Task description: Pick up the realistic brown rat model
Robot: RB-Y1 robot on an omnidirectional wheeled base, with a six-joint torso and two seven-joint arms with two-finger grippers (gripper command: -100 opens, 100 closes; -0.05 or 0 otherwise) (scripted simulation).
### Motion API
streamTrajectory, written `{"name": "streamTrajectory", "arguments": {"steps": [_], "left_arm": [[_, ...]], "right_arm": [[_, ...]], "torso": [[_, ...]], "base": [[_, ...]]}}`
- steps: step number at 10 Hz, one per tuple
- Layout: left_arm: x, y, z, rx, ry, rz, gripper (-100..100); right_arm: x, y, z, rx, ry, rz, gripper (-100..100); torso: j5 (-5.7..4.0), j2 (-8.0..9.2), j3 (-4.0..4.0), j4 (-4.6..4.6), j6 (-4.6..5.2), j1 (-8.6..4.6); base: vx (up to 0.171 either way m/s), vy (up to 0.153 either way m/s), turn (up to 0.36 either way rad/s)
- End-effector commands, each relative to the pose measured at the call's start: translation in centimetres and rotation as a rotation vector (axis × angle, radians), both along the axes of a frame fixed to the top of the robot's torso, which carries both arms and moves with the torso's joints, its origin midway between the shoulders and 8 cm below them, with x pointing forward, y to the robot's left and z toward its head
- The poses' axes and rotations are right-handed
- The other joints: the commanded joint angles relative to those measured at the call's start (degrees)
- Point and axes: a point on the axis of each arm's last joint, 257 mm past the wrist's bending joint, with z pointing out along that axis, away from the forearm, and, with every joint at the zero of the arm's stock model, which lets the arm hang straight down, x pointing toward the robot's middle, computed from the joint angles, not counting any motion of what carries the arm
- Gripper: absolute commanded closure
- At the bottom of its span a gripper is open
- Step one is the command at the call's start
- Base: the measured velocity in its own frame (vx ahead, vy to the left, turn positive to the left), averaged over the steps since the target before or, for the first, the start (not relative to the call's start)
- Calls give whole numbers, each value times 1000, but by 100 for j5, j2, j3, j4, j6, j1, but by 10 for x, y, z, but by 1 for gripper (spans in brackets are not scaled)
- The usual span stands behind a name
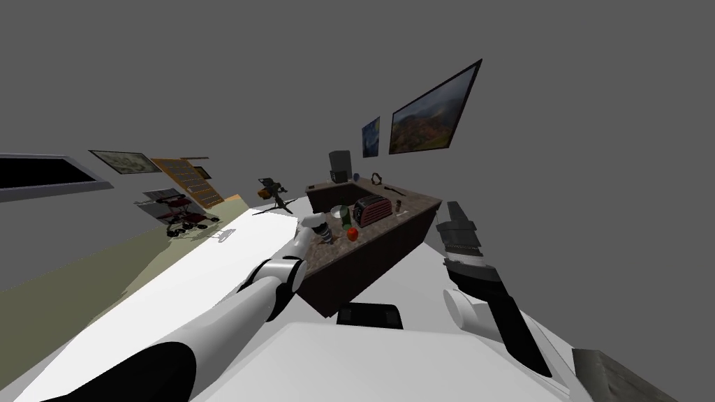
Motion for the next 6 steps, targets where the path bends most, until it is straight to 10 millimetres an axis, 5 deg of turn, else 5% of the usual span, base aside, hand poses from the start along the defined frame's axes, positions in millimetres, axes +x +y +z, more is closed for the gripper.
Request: {"name": "streamTrajectory", "arguments": {"steps": [1,5,6], "left_arm": [[-3,-6,3,0,2,-9,100],[-6,-13,8,0,1,-23,100],[-6,-14,9,0,3,-23,0]], "right_arm": [[0,0,0,0,0,0,0],[0,0,0,0,0,0,0],[0,0,0,0,0,0,0]], "torso": [[0,0,0,0,0,0],[-1,5,3,2,0,-2],[-1,7,4,2,1,-3]], "base": [[20,8,62],[16,5,46],[0,0,0]]}}
